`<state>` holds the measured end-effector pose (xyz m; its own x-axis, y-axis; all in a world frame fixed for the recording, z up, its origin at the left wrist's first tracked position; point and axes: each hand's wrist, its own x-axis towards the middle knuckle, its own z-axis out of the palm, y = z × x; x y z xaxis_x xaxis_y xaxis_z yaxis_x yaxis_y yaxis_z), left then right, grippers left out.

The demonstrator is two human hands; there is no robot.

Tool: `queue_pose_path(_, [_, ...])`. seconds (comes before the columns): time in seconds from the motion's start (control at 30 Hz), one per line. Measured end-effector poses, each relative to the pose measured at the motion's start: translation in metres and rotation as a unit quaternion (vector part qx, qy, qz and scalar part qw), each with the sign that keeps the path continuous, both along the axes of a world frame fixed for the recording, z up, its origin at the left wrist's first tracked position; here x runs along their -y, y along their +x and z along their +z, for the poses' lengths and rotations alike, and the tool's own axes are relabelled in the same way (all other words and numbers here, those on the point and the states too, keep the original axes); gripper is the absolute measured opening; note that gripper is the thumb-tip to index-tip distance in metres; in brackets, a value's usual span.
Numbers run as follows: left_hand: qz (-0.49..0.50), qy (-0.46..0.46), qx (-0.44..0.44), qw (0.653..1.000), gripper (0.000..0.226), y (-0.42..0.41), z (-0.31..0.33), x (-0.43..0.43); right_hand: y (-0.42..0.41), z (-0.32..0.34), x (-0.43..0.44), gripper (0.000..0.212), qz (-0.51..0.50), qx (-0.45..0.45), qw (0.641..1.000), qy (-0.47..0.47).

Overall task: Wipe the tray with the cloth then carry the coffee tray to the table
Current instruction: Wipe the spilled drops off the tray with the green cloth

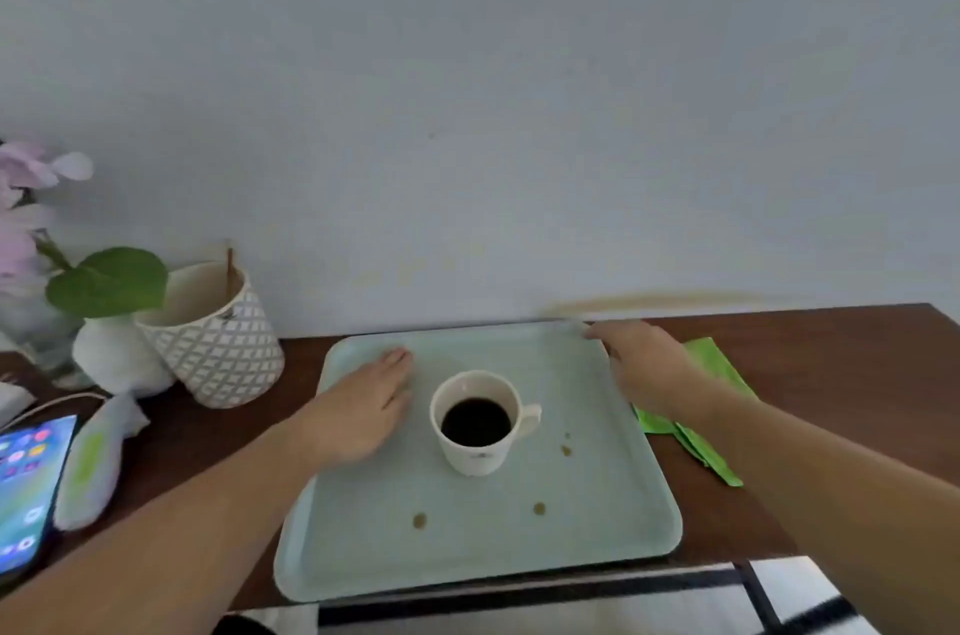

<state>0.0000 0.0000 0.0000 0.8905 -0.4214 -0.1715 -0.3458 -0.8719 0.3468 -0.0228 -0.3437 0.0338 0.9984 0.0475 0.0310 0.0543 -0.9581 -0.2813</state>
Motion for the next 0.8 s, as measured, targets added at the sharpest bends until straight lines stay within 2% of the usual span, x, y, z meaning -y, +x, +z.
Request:
queue_pose_path(0.07, [-0.015, 0.025, 0.025, 0.999, 0.069, -0.003, -0.014, -0.006, 0.004, -0.002, 0.018, 0.054, -0.05, -0.024, 0.997, 0.049])
queue_pose_path(0.1, [-0.014, 0.039, 0.041, 0.998, 0.075, -0.006, -0.022, -0.01, 0.006, -0.004, 0.028, 0.055, -0.07, -0.055, 0.995, 0.042])
queue_pose_path(0.2, [-0.018, 0.071, 0.105, 0.992, 0.08, -0.013, -0.035, -0.01, 0.008, 0.008, 0.044, 0.07, -0.075, -0.216, 0.971, -0.075])
queue_pose_path(0.27, [-0.016, 0.093, 0.134, 0.986, 0.076, -0.013, -0.037, -0.008, 0.006, 0.008, 0.048, 0.082, -0.053, -0.276, 0.948, -0.147])
queue_pose_path(0.33, [-0.012, 0.106, 0.145, 0.984, 0.073, -0.011, -0.039, -0.007, 0.01, 0.007, 0.057, 0.087, -0.062, -0.27, 0.95, -0.146])
queue_pose_path(0.4, [-0.013, 0.106, 0.146, 0.984, 0.069, -0.011, -0.039, -0.006, 0.012, 0.008, 0.059, 0.081, -0.073, -0.244, 0.96, -0.12])
queue_pose_path(0.47, [-0.011, 0.114, 0.159, 0.981, 0.066, -0.011, -0.04, -0.006, 0.013, 0.015, 0.057, 0.069, -0.056, -0.201, 0.967, -0.148])
queue_pose_path(0.53, [-0.006, 0.118, 0.164, 0.979, 0.064, -0.012, -0.041, -0.006, 0.003, 0.023, 0.051, 0.046, -0.059, -0.127, 0.98, -0.141])
queue_pose_path(0.57, [-0.003, 0.118, 0.162, 0.98, 0.064, -0.012, -0.041, -0.006, -0.008, 0.028, 0.047, 0.034, -0.081, -0.082, 0.986, -0.118])
queue_pose_path(0.63, [-0.001, 0.112, 0.161, 0.98, 0.064, -0.012, -0.041, -0.005, -0.035, 0.039, 0.032, 0.032, -0.143, -0.022, 0.988, -0.046])
queue_pose_path(0.7, [-0.002, 0.111, 0.169, 0.979, 0.064, -0.014, -0.04, -0.004, -0.065, 0.047, 0.016, 0.035, -0.208, -0.01, 0.973, 0.098])
queue_pose_path(0.73, [-0.002, 0.109, 0.174, 0.979, 0.065, -0.014, -0.04, -0.004, -0.08, 0.048, 0.006, 0.035, -0.242, -0.021, 0.949, 0.202])
queue_pose_path(0.77, [0.0, 0.103, 0.176, 0.979, 0.065, -0.014, -0.04, -0.005, -0.096, 0.044, -0.004, 0.033, -0.28, -0.046, 0.906, 0.314])
queue_pose_path(0.8, [0.001, 0.099, 0.172, 0.98, 0.064, -0.015, -0.039, -0.005, -0.11, 0.041, -0.017, 0.029, -0.315, -0.074, 0.848, 0.42])
